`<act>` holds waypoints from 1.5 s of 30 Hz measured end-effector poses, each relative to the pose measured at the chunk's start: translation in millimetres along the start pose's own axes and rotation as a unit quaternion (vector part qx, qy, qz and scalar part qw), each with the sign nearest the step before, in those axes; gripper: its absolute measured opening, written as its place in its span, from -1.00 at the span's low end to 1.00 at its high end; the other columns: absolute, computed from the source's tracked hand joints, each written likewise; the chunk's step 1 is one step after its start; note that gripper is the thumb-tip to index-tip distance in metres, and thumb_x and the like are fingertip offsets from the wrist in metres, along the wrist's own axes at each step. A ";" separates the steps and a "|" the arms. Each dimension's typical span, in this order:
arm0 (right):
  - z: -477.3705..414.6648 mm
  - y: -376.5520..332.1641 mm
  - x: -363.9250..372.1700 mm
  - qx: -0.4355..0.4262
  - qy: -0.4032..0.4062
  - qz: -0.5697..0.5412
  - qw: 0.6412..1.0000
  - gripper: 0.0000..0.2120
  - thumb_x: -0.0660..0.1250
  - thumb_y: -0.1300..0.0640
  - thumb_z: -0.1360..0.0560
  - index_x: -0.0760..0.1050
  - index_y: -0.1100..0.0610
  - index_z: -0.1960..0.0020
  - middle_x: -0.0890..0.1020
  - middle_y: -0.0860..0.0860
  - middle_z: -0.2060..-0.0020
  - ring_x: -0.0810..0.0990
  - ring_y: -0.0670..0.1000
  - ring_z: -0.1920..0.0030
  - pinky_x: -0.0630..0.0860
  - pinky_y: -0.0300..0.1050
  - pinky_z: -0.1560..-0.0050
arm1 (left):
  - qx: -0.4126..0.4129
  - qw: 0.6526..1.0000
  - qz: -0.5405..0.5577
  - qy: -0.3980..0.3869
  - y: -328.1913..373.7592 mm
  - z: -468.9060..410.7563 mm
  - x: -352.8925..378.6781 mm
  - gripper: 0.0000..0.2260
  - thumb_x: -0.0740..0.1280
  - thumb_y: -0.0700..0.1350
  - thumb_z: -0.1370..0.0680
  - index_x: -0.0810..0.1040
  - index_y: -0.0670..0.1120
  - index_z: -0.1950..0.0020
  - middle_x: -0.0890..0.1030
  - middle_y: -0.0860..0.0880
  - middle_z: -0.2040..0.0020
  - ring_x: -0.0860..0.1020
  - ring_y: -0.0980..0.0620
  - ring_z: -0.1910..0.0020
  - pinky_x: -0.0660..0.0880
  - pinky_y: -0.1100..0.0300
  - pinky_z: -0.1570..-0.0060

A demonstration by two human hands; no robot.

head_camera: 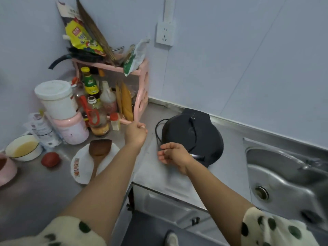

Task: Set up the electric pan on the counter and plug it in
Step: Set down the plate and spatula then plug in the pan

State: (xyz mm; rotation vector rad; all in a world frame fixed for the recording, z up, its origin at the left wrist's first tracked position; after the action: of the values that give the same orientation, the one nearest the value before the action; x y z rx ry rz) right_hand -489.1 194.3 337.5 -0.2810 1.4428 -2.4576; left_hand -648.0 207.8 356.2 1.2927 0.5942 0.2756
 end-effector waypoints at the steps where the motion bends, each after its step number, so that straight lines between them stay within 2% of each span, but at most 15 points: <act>1: -4.3 -4.2 -11.8 -0.004 0.007 0.001 1.000 -0.75 0.06 0.44 -0.53 0.41 0.27 -0.11 0.57 0.13 0.25 0.55 0.05 0.30 0.51 -0.14 0.22 | 0.001 1.000 -0.001 0.000 2.8 -3.7 9.2 -0.82 0.18 -0.30 -0.54 0.53 -0.11 0.12 0.65 -0.27 0.07 0.57 -0.17 0.11 0.55 -0.01 -0.08; 4: -24.0 -20.1 -54.0 -0.014 0.025 0.010 1.000 -0.75 0.07 0.44 -0.52 0.44 0.26 -0.08 0.58 0.14 0.25 0.56 0.05 0.31 0.53 -0.14 0.23 | -0.006 1.000 -0.002 -0.007 12.7 -17.8 44.5 -0.82 0.18 -0.30 -0.54 0.53 -0.11 0.16 0.66 -0.28 0.04 0.59 -0.17 0.10 0.55 -0.05 -0.12; 8: -57.3 -39.1 -105.9 -0.026 0.065 0.032 0.997 -0.77 0.10 0.43 -0.51 0.46 0.25 -0.04 0.59 0.14 0.28 0.56 0.04 0.35 0.53 -0.16 0.29 | -0.016 0.999 -0.023 -0.025 24.7 -35.1 90.4 -0.82 0.18 -0.29 -0.53 0.57 -0.15 0.09 0.66 -0.23 0.10 0.61 -0.24 -0.02 0.55 -0.06 -0.13; 13: -107.3 -51.1 -162.5 -0.021 0.157 0.097 0.983 -0.78 0.13 0.41 -0.47 0.48 0.18 0.17 0.59 0.12 0.33 0.54 0.01 0.41 0.53 -0.20 0.40 | -0.040 0.998 -0.032 -0.039 29.1 -54.4 141.6 -0.80 0.20 -0.27 -0.52 0.52 -0.05 0.21 0.62 -0.07 0.24 0.57 -0.13 0.13 0.53 0.03 -0.04; 15: -126.1 -50.8 -175.3 -0.018 0.202 0.134 0.970 -0.77 0.13 0.39 -0.43 0.47 0.15 0.27 0.60 0.14 0.32 0.56 0.05 0.38 0.58 -0.11 0.33 | -0.045 0.998 -0.030 -0.045 25.9 -60.8 153.6 -0.80 0.20 -0.27 -0.53 0.54 -0.05 0.21 0.59 -0.04 0.28 0.54 -0.07 0.17 0.53 0.05 0.01; 17: -146.2 -49.6 -183.3 -0.016 0.227 0.203 0.952 -0.81 0.19 0.34 -0.42 0.48 0.15 0.30 0.64 0.17 0.26 0.62 0.13 0.25 0.64 0.00 0.14 | -0.050 0.997 -0.034 -0.051 19.5 -67.9 165.2 -0.83 0.21 -0.27 -0.54 0.57 -0.09 0.12 0.59 -0.02 0.28 0.54 -0.05 0.17 0.53 0.06 0.01; 19: -160.7 -48.6 -186.3 -0.010 0.238 0.269 0.933 -0.92 0.29 0.23 -0.43 0.54 0.18 0.22 0.66 0.17 0.17 0.63 0.15 0.12 0.58 -0.05 0.08 | -0.055 0.996 -0.039 -0.060 13.5 -73.1 173.2 -0.83 0.22 -0.26 -0.54 0.56 -0.05 0.13 0.59 -0.02 0.26 0.55 -0.05 0.16 0.54 0.02 -0.03; 21: -174.9 -46.4 -186.4 -0.002 0.241 0.307 0.921 -0.87 0.36 0.14 -0.43 0.56 0.22 0.15 0.64 0.14 0.18 0.61 0.13 0.13 0.50 -0.11 0.14 | -0.059 0.995 -0.042 -0.067 7.9 -80.0 180.3 -0.79 0.22 -0.26 -0.53 0.53 0.01 0.20 0.60 -0.04 0.22 0.55 -0.06 0.15 0.55 -0.02 -0.05; 23: -184.5 -44.7 -183.6 0.011 0.239 0.326 0.915 -0.84 0.41 0.08 -0.40 0.53 0.18 0.16 0.57 0.07 0.22 0.55 0.10 0.19 0.43 -0.14 0.19 | -0.059 0.994 -0.051 -0.071 4.6 -86.1 184.3 -0.78 0.23 -0.26 -0.51 0.53 0.02 0.22 0.63 -0.08 0.17 0.57 -0.07 0.14 0.56 -0.05 -0.04; 27: -196.6 -43.1 -180.6 0.035 0.255 0.360 0.897 -0.97 0.33 0.22 -0.35 0.50 0.18 0.25 0.53 0.05 0.29 0.50 0.08 0.32 0.39 -0.21 0.33 | -0.059 0.992 -0.068 -0.093 1.0 -98.5 190.0 -0.79 0.25 -0.25 -0.49 0.53 0.05 0.22 0.66 -0.08 0.13 0.61 -0.13 0.07 0.58 -0.08 -0.08; 29: -198.2 -45.5 -181.9 0.032 0.253 0.339 0.906 -0.87 0.32 0.24 -0.32 0.41 0.17 0.37 0.51 0.04 0.40 0.46 0.02 0.42 0.35 -0.24 0.44 | -0.058 0.991 -0.067 -0.103 1.3 -102.5 191.4 -0.79 0.25 -0.24 -0.48 0.53 0.06 0.24 0.65 -0.05 0.17 0.62 -0.13 0.09 0.58 -0.09 -0.07; 31: -196.0 -50.5 -181.9 0.027 0.241 0.274 0.931 -0.86 0.36 0.23 -0.31 0.44 0.18 0.39 0.50 0.06 0.48 0.44 0.01 0.47 0.40 -0.22 0.45 | -0.055 0.990 -0.064 -0.117 2.6 -105.7 192.9 -0.80 0.26 -0.22 -0.48 0.53 0.07 0.24 0.64 -0.02 0.21 0.61 -0.09 0.14 0.59 -0.09 -0.08; 36: -180.7 -73.6 -170.2 -0.005 0.167 0.022 0.986 -0.80 0.36 0.33 -0.39 0.45 0.20 0.39 0.54 0.10 0.50 0.37 -0.07 0.62 0.28 -0.30 0.61 | -0.028 0.986 -0.059 -0.156 14.7 -108.1 190.0 -0.85 0.31 -0.20 -0.49 0.55 0.05 0.19 0.63 -0.02 0.22 0.58 -0.02 0.19 0.59 -0.06 -0.06; 41: -158.9 -121.0 -161.5 -0.071 0.114 -0.110 0.985 -0.83 0.39 0.31 -0.43 0.46 0.17 0.29 0.56 0.04 0.48 0.40 -0.12 0.58 0.32 -0.32 0.57 | 0.022 0.982 -0.040 -0.183 45.2 -110.0 176.1 -0.87 0.33 -0.21 -0.51 0.54 0.00 0.19 0.60 -0.04 0.27 0.55 0.02 0.26 0.52 0.07 0.06; 45: -140.5 -161.7 -158.6 -0.116 0.111 -0.148 0.976 -0.86 0.36 0.34 -0.45 0.44 0.20 0.23 0.55 0.06 0.46 0.43 -0.12 0.60 0.36 -0.31 0.56 | 0.043 0.980 -0.028 -0.194 72.6 -112.5 154.9 -0.87 0.31 -0.24 -0.52 0.55 -0.04 0.18 0.61 -0.08 0.24 0.54 0.01 0.26 0.53 0.13 0.13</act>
State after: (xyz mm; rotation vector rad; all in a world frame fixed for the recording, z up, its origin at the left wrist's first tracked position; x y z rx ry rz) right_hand -404.6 437.4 406.8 -0.2962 1.9127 -2.6190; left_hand -573.9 398.3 368.3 1.3666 0.3115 -0.0516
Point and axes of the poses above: each hand's wrist, its own z-axis away from the middle knuckle, its own x-axis out of the palm, y = z × x, the point moved 2 cm from there along -z, towards the middle knuckle
